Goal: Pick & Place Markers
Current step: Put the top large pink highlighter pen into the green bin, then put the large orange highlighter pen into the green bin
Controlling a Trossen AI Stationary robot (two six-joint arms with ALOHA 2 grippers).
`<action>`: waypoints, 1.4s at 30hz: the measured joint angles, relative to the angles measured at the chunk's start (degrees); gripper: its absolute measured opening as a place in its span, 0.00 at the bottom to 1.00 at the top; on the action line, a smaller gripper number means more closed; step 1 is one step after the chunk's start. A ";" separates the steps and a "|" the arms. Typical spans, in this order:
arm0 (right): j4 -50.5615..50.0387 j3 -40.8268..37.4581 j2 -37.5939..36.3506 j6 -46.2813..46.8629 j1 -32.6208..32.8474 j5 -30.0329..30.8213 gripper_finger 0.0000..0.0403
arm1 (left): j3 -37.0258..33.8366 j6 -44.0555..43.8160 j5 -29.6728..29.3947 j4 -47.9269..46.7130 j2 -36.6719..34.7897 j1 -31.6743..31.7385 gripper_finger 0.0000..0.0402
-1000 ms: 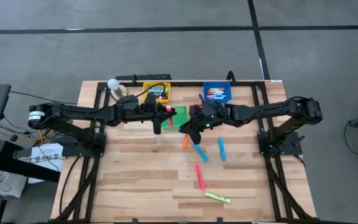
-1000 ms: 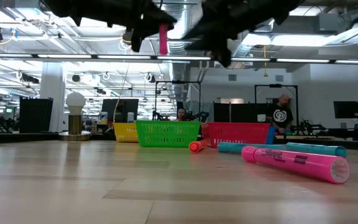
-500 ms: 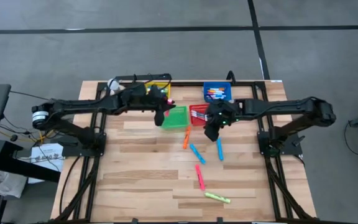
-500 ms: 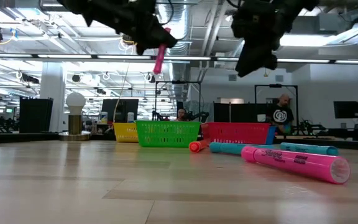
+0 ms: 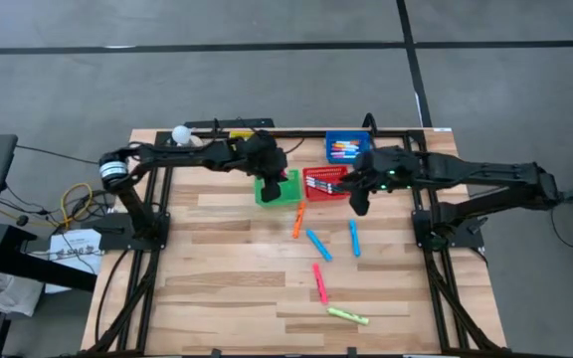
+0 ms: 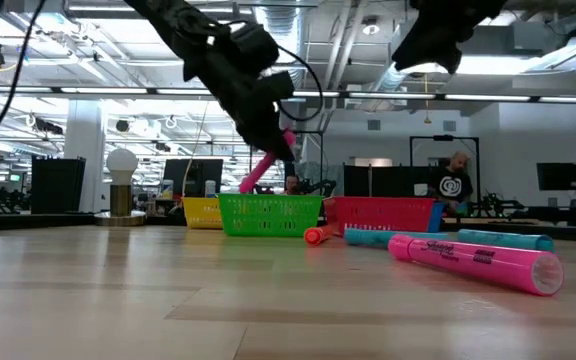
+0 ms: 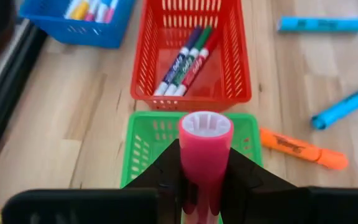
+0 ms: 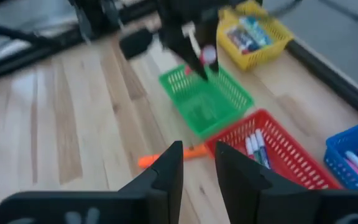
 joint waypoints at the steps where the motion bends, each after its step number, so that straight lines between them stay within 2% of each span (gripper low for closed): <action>1: 1.23 -1.14 -1.53 0.00 -0.03 0.12 0.20 | 0.79 0.56 -0.01 -1.04 0.93 -0.01 0.15; 6: 8.27 -8.04 -9.21 3.02 -0.04 0.18 0.18 | 3.49 3.20 0.01 -4.14 5.21 -0.01 0.15; 14: 9.19 -13.70 -15.66 8.95 0.61 0.16 0.18 | 4.42 3.24 0.02 -4.57 8.86 -0.01 0.15; 25: 9.26 -13.92 -15.98 8.55 0.83 0.05 0.18 | 4.41 3.46 0.01 -4.64 10.08 -0.01 0.15; 31: 9.45 -13.92 -15.98 8.48 0.83 0.05 0.18 | 4.41 3.90 0.02 -4.51 10.08 -0.01 0.25; 37: 9.45 -13.92 -15.98 8.46 0.83 -0.01 0.18 | 4.41 3.92 -0.01 -4.21 10.08 -0.01 0.26; 42: 9.47 -13.92 -15.98 8.43 0.83 -0.08 0.18 | 4.38 3.79 -3.71 -3.38 7.70 -0.03 0.27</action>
